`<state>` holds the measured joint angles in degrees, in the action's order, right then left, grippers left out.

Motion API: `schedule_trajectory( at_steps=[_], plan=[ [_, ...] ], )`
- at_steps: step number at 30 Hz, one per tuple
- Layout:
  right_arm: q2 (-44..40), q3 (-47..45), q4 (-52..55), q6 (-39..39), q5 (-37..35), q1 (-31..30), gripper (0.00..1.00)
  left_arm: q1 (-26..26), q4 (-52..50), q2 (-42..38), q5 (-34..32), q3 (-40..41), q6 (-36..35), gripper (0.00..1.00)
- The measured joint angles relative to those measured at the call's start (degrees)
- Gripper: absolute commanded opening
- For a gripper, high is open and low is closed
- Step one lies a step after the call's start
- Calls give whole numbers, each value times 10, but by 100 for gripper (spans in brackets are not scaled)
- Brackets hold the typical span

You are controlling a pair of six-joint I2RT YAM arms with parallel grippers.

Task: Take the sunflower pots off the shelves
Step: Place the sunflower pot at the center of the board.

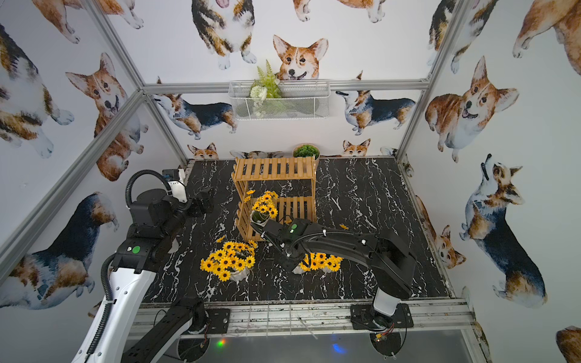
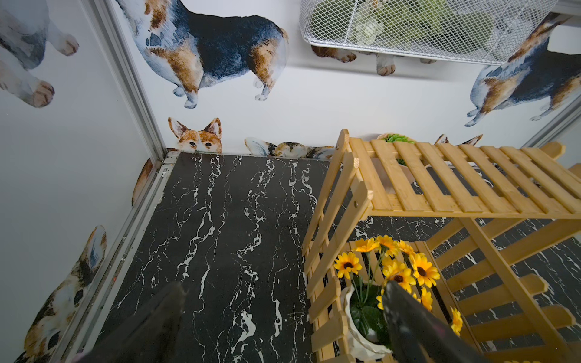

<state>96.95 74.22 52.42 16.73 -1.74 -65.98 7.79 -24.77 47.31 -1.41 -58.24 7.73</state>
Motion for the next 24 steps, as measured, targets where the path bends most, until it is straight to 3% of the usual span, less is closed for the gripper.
schedule_trajectory(
  at_steps=[19, 24],
  plan=[
    [-4, -43, -27, 14, -14, 0, 0, 0, 0, 0, 0, 0, 2, 100],
    [-6, -48, -31, 14, -12, 0, 7, 0, 0, -1, 0, 2, 2, 100]
  ],
)
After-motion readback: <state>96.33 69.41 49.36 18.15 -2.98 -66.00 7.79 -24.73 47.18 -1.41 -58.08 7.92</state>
